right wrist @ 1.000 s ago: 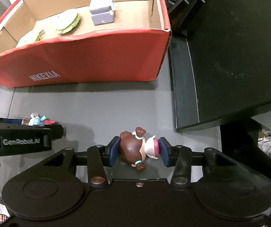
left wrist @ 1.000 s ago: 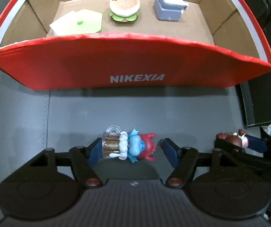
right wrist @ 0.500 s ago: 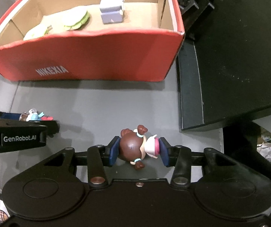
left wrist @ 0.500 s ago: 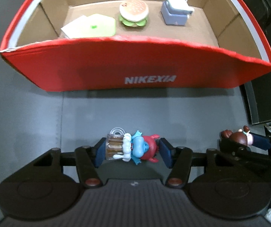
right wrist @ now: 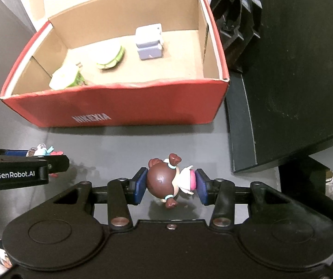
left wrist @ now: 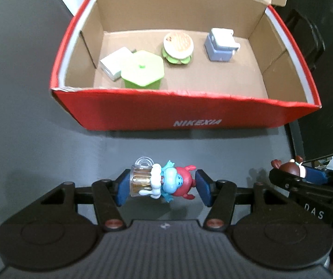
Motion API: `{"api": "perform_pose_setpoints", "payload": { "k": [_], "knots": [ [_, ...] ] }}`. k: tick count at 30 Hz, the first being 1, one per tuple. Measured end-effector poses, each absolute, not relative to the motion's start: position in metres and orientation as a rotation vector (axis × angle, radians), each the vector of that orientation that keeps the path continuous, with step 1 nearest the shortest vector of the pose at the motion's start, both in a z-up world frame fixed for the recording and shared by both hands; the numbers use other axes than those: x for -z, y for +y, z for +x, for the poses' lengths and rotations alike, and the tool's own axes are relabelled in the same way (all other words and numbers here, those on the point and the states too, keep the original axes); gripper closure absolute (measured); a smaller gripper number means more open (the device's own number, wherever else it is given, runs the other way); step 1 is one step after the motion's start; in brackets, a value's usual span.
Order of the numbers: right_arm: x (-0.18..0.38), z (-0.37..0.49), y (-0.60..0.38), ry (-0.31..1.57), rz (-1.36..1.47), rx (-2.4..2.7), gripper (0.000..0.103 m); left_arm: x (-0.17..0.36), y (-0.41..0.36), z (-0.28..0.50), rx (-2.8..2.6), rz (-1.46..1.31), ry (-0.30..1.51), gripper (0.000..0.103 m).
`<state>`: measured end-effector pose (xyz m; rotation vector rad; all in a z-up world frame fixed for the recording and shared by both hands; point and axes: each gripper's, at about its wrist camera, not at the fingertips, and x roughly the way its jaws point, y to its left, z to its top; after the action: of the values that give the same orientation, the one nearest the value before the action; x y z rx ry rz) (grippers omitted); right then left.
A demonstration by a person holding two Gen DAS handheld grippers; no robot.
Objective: Organize objects
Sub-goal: 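Lift the Smurf figure with the left tool while the right tool lifts the brown figure toward the shoebox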
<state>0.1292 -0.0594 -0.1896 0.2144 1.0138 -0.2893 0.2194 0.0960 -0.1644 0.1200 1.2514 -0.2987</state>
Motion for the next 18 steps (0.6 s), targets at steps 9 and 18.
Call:
{"api": "perform_pose_setpoints", "payload": {
  "k": [9,18],
  "knots": [
    [0.162,0.124,-0.052,0.926,0.283,0.245,0.059,0.132,0.111,0.213,0.317,0.099,1.202,0.045],
    [0.139,0.115,-0.046,0.843,0.305,0.218,0.059,0.107,0.123,0.207,0.330,0.059,1.161,0.045]
  ]
}}
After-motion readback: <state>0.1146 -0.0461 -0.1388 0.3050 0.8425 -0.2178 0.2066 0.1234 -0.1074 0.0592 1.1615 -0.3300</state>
